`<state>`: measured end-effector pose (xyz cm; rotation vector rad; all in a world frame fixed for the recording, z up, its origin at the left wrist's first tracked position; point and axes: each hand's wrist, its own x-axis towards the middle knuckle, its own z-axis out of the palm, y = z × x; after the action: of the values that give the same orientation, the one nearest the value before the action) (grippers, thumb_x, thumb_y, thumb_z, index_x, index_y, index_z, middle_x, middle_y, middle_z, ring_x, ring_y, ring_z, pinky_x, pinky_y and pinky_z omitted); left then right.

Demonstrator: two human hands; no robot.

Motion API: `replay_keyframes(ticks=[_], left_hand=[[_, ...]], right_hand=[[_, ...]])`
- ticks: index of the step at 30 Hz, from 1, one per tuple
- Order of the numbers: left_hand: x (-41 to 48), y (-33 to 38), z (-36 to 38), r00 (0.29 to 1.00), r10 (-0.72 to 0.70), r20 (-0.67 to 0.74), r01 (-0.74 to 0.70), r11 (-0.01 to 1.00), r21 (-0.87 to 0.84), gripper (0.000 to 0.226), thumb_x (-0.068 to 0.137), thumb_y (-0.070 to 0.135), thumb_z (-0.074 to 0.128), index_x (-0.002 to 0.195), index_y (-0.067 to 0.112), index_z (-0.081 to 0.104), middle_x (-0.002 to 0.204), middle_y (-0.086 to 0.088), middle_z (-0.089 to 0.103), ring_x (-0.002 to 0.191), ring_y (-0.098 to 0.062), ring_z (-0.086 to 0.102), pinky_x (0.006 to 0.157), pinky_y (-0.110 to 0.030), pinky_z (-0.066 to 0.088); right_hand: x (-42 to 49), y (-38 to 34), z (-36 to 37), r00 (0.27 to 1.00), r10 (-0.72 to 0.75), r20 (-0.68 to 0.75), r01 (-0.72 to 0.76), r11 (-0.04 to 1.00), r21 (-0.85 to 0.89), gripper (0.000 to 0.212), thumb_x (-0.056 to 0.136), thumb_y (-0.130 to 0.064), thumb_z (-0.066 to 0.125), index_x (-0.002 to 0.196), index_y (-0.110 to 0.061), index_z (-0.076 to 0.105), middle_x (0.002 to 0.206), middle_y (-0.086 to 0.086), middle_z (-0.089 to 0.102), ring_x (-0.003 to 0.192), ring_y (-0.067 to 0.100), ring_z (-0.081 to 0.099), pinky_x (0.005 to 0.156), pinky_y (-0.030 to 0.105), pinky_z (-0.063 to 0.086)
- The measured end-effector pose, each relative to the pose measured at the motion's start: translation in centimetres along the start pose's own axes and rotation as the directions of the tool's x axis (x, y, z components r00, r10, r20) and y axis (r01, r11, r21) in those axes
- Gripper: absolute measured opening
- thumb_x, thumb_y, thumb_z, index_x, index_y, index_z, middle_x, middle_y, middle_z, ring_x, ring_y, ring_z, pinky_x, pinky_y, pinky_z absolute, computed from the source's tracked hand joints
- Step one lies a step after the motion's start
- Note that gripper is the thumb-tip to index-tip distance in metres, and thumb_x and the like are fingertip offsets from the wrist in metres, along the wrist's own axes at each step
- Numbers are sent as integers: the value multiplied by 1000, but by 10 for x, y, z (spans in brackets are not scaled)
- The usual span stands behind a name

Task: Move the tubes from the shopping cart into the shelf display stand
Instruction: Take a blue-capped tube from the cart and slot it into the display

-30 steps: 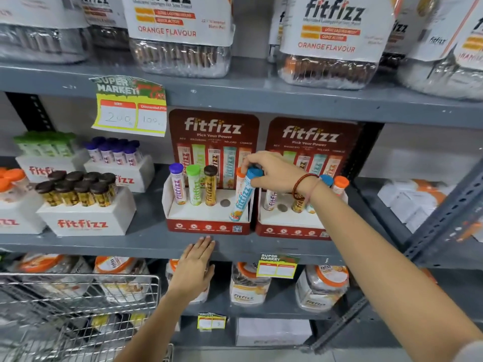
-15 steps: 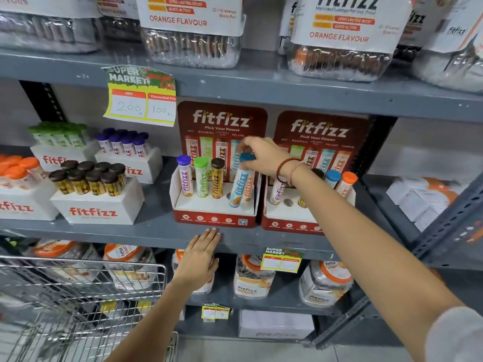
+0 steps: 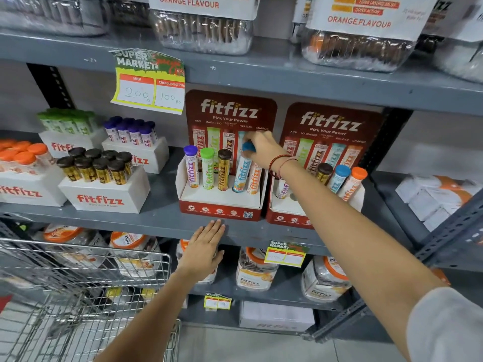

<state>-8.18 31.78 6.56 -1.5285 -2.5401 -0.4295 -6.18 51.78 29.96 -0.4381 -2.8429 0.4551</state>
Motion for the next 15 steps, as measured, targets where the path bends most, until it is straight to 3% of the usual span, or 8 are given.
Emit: replay_keyframes(ticks=[9,15], left_hand=[[-1,1,-1,999,-16,34,16,1000,16,59,86,38,41,136,6,40,142,-12,41,130,-26,36,105,-46,18],[-1,0,-1,998,-27,53,27,1000,9,61,87,39,38,139,8,36,144,-10,37,133,-25,31,106,-45,15]], right_hand=[[12,-6,11,996,-84,3,84,995,-62,32,88,-15,62,117,-2,59,115,20,61,102,33,61,87,37,51],[14,-6,12,998,-38,55,42,997,-60,34,89,-16,61,120,-4,57,118,17,58,105,31,60,89,35,50]])
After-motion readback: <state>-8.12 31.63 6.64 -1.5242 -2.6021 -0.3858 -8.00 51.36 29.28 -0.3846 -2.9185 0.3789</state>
